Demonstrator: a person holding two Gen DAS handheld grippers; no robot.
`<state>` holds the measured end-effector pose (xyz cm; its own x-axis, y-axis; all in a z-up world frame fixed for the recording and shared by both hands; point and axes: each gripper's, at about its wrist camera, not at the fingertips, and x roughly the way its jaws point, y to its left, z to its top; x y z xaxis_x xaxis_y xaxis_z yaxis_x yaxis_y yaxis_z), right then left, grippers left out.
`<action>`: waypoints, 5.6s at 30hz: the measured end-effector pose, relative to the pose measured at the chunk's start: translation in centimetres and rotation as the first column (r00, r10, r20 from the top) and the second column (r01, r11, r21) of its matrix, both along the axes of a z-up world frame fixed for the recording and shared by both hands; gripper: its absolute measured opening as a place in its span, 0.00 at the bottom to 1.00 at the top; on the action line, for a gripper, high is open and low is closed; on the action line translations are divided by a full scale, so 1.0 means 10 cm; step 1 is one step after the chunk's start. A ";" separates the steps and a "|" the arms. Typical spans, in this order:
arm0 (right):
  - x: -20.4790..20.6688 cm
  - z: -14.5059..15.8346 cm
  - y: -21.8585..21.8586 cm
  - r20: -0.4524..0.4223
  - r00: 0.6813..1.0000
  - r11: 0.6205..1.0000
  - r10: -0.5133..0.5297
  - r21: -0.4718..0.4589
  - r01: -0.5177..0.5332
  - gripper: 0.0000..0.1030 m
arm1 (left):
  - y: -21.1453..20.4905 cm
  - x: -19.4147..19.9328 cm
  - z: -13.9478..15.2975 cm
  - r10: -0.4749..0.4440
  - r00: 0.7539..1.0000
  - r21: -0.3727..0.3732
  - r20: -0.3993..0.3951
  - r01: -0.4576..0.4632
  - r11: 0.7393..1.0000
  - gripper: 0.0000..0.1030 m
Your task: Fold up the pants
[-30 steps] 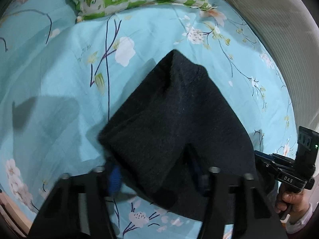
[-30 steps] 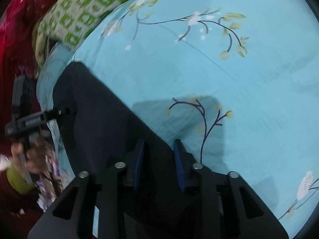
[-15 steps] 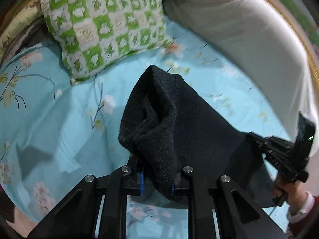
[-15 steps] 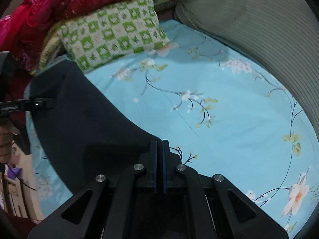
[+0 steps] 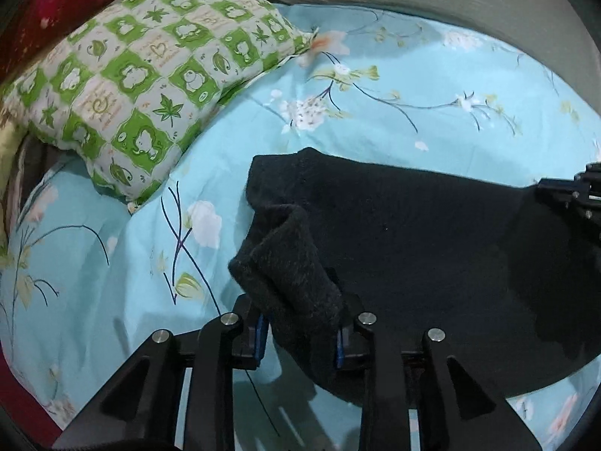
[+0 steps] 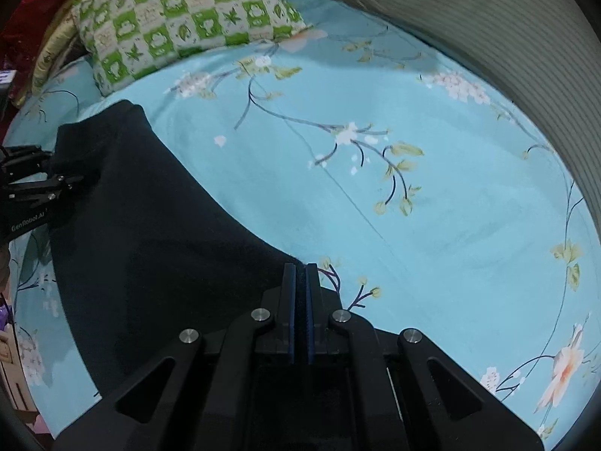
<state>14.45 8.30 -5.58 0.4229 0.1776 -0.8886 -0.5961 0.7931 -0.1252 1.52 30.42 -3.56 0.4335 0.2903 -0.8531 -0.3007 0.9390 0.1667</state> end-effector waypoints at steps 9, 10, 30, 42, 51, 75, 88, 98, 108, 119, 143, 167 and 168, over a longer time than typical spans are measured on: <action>-0.20 0.32 -0.50 -0.055 0.984 0.971 -0.168 0.160 0.175 0.37 | 0.23 -0.23 0.32 0.111 0.994 -0.001 0.020 -0.111 0.994 0.57; -0.28 0.37 -0.60 -0.057 0.980 0.964 -0.190 0.176 0.197 0.40 | 0.23 -0.25 0.37 0.121 0.992 -0.015 0.027 -0.121 0.993 0.57; -1.93 0.51 -2.35 -0.190 0.780 0.729 -0.597 0.279 0.625 0.47 | -1.63 0.37 0.76 -0.283 0.956 -0.143 0.076 0.291 0.946 0.72; -2.35 0.49 -2.97 -0.226 0.625 0.547 -0.748 0.324 0.772 0.51 | -2.76 0.59 0.68 -0.519 0.854 -0.192 0.029 0.515 0.836 0.74; -2.50 0.46 -3.27 -0.249 0.530 0.430 -0.811 0.361 0.828 0.56 | -3.42 0.78 0.60 -0.675 0.737 -0.224 -0.033 0.653 0.724 0.74; -2.78 0.13 -4.08 -0.459 0.304 -0.019 -0.835 0.575 0.818 0.12 | -5.38 1.50 -0.15 -0.928 0.323 -0.466 -0.187 0.802 0.373 0.74; -2.79 0.21 -4.09 -0.432 0.356 0.033 -0.829 0.597 0.802 0.12 | -5.66 1.42 -0.14 -0.957 0.266 -0.509 -0.113 0.812 0.286 0.13; -2.55 0.76 -3.75 -0.330 0.595 0.206 -0.733 0.726 0.656 0.12 | -4.99 1.34 0.50 -0.920 0.389 -0.486 0.042 0.813 0.321 0.10; -1.99 0.99 -3.02 -0.303 0.795 0.358 -0.526 0.769 0.530 0.12 | -3.90 1.13 0.81 -0.808 0.578 -0.452 0.115 0.755 0.475 0.10; -1.49 0.58 -2.45 -0.380 0.857 0.480 -0.348 0.713 0.511 0.12 | -3.07 0.94 0.48 -0.658 0.751 -0.462 0.053 0.603 0.651 0.03; -1.08 0.10 -1.83 -0.480 0.813 0.619 -0.329 0.541 0.569 0.40 | -2.30 0.90 -0.16 -0.480 0.876 -0.562 -0.054 0.371 0.740 0.09; -0.74 0.26 -0.77 -0.461 0.878 0.746 -0.126 0.540 0.391 0.51 | -0.46 -0.17 0.08 -0.039 0.996 -0.578 -0.075 -0.012 0.816 0.40; -0.72 0.27 -0.70 -0.458 0.882 0.753 -0.116 0.538 0.378 0.51 | -0.37 -0.23 0.08 -0.007 0.997 -0.578 -0.076 -0.038 0.815 0.40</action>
